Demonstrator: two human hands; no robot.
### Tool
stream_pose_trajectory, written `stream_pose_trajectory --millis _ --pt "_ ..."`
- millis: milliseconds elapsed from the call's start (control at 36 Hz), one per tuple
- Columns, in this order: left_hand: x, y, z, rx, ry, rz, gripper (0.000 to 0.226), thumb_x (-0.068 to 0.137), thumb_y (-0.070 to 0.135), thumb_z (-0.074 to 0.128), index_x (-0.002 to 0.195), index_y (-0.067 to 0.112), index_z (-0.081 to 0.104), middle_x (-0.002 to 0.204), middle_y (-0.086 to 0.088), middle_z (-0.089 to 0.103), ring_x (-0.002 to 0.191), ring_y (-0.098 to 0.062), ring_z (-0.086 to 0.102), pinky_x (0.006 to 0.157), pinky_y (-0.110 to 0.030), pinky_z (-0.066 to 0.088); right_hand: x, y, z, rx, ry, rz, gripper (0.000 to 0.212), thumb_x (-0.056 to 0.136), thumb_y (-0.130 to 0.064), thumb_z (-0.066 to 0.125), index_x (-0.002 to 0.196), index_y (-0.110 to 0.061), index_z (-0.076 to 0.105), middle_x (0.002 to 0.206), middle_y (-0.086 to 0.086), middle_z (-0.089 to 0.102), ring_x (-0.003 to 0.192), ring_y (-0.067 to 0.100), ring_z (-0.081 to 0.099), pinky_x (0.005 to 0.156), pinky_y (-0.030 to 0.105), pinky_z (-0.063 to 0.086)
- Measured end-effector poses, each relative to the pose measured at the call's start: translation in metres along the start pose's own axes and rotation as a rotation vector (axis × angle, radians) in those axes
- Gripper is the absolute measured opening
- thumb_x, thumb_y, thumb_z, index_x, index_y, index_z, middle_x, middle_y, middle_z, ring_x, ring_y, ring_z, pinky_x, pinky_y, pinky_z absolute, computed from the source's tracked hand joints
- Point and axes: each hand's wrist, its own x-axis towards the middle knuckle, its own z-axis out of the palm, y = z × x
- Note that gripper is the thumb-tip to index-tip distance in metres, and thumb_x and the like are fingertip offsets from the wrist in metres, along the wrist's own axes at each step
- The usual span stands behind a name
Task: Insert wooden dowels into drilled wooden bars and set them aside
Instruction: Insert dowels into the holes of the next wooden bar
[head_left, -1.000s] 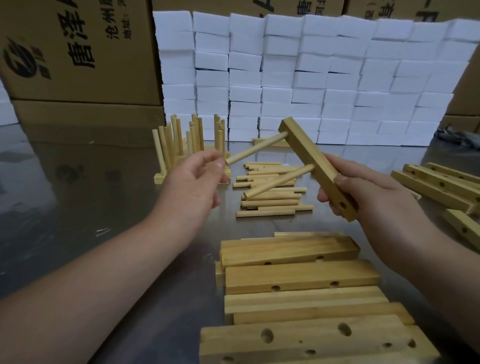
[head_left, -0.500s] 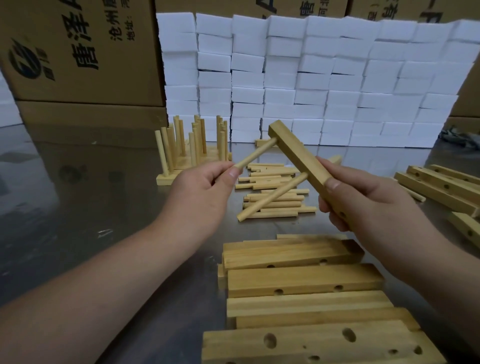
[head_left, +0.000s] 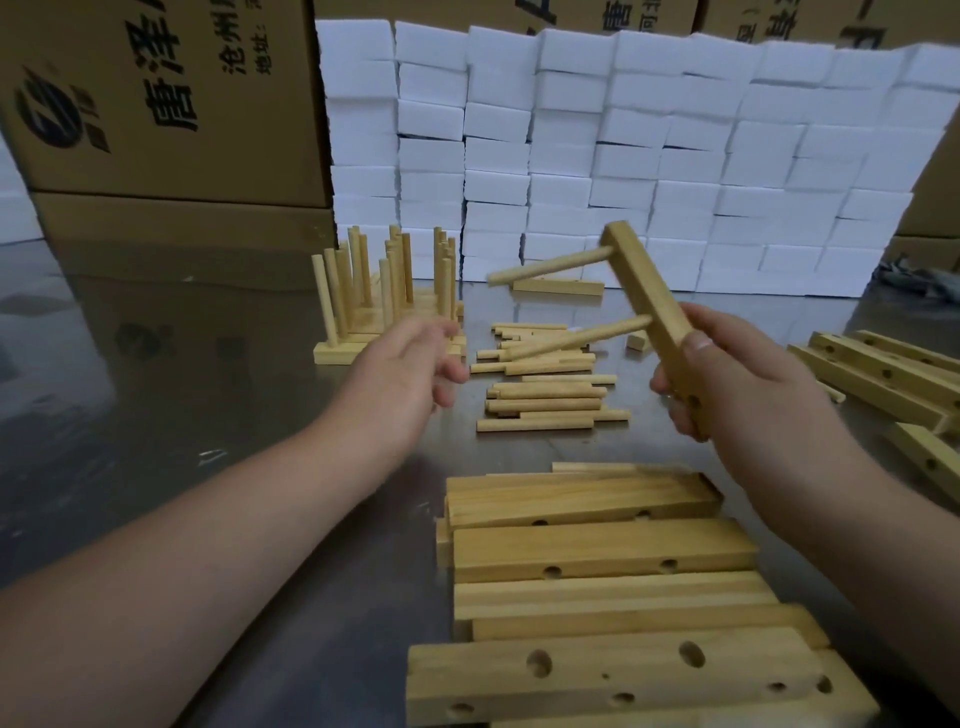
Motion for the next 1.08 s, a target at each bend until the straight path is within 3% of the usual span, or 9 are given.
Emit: stream_pose_trajectory --millis 111,222,361,528,639,695,750,889,1083 --pt "-0.002 -0.011 0.003 0.554 -0.228 0.056 0.013 0.088 0.033 0.055 0.092 0.043 0.062 0.090 0.022 0.054 0.084 0.001 0.051 0.067 -0.020 0.038 0.008 0.006 -0.007 0.101 0.105 0.093 0.027 0.100 -0.025 0.035 0.104 -0.030 0.061 0.063 -0.010 0.062 0.046 0.002 0.048 0.055 0.025 0.040" --pt "0.000 -0.012 0.008 0.712 -0.296 0.020 0.018 0.083 0.038 0.064 0.100 0.036 0.068 0.085 0.021 0.056 0.081 0.000 0.052 0.065 -0.019 0.040 0.016 0.010 -0.007 0.286 0.098 0.219 0.025 0.099 -0.020 0.037 0.097 -0.020 0.062 0.058 -0.007 0.064 0.046 0.008 0.051 0.054 0.027 0.042" --pt "-0.003 -0.009 0.006 0.635 -0.231 0.075 0.012 0.084 0.033 0.064 0.073 0.039 0.062 0.081 0.019 0.060 0.078 0.001 0.053 0.064 -0.018 0.041 0.018 0.011 -0.006 0.472 -0.042 0.317 0.028 0.099 -0.010 0.033 0.118 -0.007 0.054 0.064 -0.002 0.069 0.050 0.010 0.061 0.048 0.023 0.048" --pt "-0.010 0.003 0.004 0.284 -0.117 0.131 0.012 0.085 0.022 0.062 0.075 0.029 0.063 0.067 0.011 0.061 0.061 0.001 0.055 0.057 -0.017 0.045 0.013 0.009 -0.007 0.456 -0.089 0.284 0.037 0.099 -0.009 0.036 0.134 -0.006 0.047 0.081 0.004 0.073 0.060 0.013 0.067 0.049 0.020 0.051" --pt "-0.018 0.009 0.008 0.144 -0.154 0.133 0.011 0.085 0.017 0.062 0.080 0.027 0.063 0.075 0.009 0.068 0.057 0.001 0.058 0.061 -0.017 0.052 0.012 0.008 -0.004 0.467 -0.070 0.269 0.041 0.099 -0.011 0.038 0.140 -0.010 0.039 0.077 0.006 0.071 0.054 0.017 0.065 0.046 0.022 0.051" --pt "-0.021 0.011 0.010 0.128 -0.166 0.164 0.014 0.084 0.018 0.063 0.078 0.030 0.063 0.076 0.006 0.068 0.057 0.001 0.057 0.060 -0.015 0.052 0.011 0.008 -0.002 0.471 -0.066 0.265 0.045 0.099 -0.009 0.040 0.143 -0.014 0.036 0.089 0.011 0.069 0.054 0.019 0.066 0.047 0.022 0.052" --pt "-0.023 0.013 0.011 0.134 -0.174 0.188 0.015 0.083 0.019 0.064 0.077 0.033 0.063 0.078 0.004 0.068 0.058 0.000 0.057 0.061 -0.017 0.052 0.009 0.008 -0.001 0.481 -0.084 0.256 0.045 0.099 -0.010 0.040 0.143 -0.017 0.035 0.099 0.017 0.068 0.057 0.021 0.068 0.050 0.021 0.054" --pt "-0.027 0.017 0.009 0.176 -0.190 0.211 0.026 0.084 0.022 0.063 0.076 0.047 0.063 0.078 0.017 0.067 0.064 0.005 0.057 0.058 -0.008 0.046 0.010 0.006 -0.001 0.518 -0.101 0.227 0.041 0.099 -0.010 0.038 0.140 -0.019 0.041 0.087 0.012 0.073 0.070 0.026 0.071 0.056 0.020 0.054" --pt "-0.029 0.018 0.010 0.198 -0.200 0.226 0.028 0.083 0.021 0.063 0.078 0.048 0.063 0.073 0.025 0.065 0.068 0.015 0.055 0.058 0.000 0.039 0.010 0.005 0.000 0.569 -0.117 0.223 0.034 0.100 -0.008 0.035 0.127 -0.017 0.052 0.096 0.018 0.066 0.068 0.024 0.071 0.055 0.020 0.054"
